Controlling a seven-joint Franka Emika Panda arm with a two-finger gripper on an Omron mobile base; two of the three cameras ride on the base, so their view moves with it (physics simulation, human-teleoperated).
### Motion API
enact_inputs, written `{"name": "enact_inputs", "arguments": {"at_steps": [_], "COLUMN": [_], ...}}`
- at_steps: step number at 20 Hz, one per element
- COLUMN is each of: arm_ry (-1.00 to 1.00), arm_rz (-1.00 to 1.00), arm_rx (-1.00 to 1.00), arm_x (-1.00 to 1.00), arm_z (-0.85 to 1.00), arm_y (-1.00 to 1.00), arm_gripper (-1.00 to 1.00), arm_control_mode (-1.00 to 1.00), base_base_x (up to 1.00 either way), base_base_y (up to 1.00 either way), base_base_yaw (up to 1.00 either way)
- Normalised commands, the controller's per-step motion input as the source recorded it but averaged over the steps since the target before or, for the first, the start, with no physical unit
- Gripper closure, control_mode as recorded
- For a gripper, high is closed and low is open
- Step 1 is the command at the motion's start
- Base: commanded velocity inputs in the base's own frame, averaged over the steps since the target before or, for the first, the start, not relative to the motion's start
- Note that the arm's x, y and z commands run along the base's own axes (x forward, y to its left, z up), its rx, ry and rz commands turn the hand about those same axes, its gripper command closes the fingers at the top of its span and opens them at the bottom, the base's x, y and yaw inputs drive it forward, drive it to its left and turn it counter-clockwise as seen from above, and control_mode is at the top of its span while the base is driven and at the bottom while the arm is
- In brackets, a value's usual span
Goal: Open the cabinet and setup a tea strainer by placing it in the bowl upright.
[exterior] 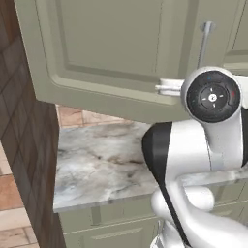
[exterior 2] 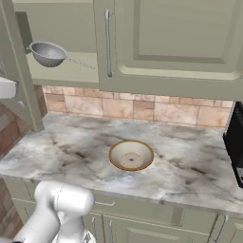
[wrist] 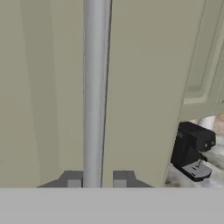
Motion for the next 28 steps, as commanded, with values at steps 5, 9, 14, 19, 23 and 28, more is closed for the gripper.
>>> {"name": "enact_inputs", "arguments": {"at_steps": [5, 9, 14, 19, 23, 28], "arm_ry": [0.00, 0.00, 0.00, 0.00, 0.00, 0.20], "arm_rz": [0.00, 0.00, -0.04, -0.01, 0.01, 0.13], "arm_rx": [-0.08, 0.00, 0.00, 0.04, 0.39, 0.79], "arm_x": [-0.68, -0.37, -0.24, -0.87, -1.00, -0.44], "arm_z": [-0.01, 0.00, 0.00, 0.00, 0.04, 0.01], "arm_y": [0.24, 0.16, 0.04, -0.07, -0.61, -0.99], "arm_gripper": [1.00, -1.00, -1.00, -1.00, -1.00, -1.00], "arm_control_mode": [-1.00, -1.00, -1.00, -1.00, -1.00, -1.00], "base_base_x": [0.00, 0.00, 0.00, 0.00, 0.00, 0.00], "base_base_y": [0.00, 0.00, 0.00, 0.00, 0.00, 0.00], "base_base_yaw": [0.00, 0.00, 0.00, 0.00, 0.00, 0.00]}}
